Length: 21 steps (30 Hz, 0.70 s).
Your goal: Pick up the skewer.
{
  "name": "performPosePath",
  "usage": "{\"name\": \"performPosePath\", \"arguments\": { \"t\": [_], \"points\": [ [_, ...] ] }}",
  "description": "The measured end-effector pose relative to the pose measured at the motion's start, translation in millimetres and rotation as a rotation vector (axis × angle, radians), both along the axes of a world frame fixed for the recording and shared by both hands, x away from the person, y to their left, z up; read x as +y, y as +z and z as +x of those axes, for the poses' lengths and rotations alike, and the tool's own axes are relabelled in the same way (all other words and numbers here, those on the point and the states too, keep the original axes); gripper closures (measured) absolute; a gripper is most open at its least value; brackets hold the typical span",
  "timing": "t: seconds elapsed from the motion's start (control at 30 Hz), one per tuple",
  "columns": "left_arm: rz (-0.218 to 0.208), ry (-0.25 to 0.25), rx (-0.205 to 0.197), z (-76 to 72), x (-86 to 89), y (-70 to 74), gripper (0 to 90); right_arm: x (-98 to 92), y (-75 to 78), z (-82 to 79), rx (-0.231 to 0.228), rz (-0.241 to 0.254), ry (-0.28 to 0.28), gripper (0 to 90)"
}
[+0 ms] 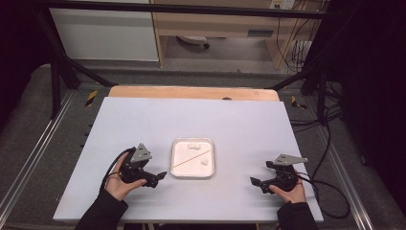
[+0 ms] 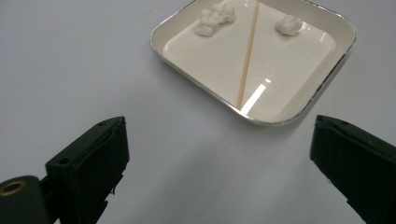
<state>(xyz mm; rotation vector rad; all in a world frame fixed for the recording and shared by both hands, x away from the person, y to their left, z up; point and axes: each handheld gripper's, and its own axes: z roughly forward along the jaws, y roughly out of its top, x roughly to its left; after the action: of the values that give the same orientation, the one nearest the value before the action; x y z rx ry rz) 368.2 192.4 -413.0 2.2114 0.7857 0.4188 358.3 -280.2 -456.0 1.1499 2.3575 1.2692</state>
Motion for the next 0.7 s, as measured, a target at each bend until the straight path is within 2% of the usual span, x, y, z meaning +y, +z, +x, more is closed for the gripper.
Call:
{"name": "performPosePath", "arguments": {
  "t": [0.37,0.7],
  "points": [
    [0.041,-0.041,0.003,12.1,-30.4,3.9,6.6,0.7,-0.6,0.1,0.004,-0.004,0.001,0.7],
    [0.079,-0.041,0.02,26.8,-56.4,2.3,16.2,0.7,-0.7,0.1,0.003,-0.009,0.003,0.7]
  ]
}}
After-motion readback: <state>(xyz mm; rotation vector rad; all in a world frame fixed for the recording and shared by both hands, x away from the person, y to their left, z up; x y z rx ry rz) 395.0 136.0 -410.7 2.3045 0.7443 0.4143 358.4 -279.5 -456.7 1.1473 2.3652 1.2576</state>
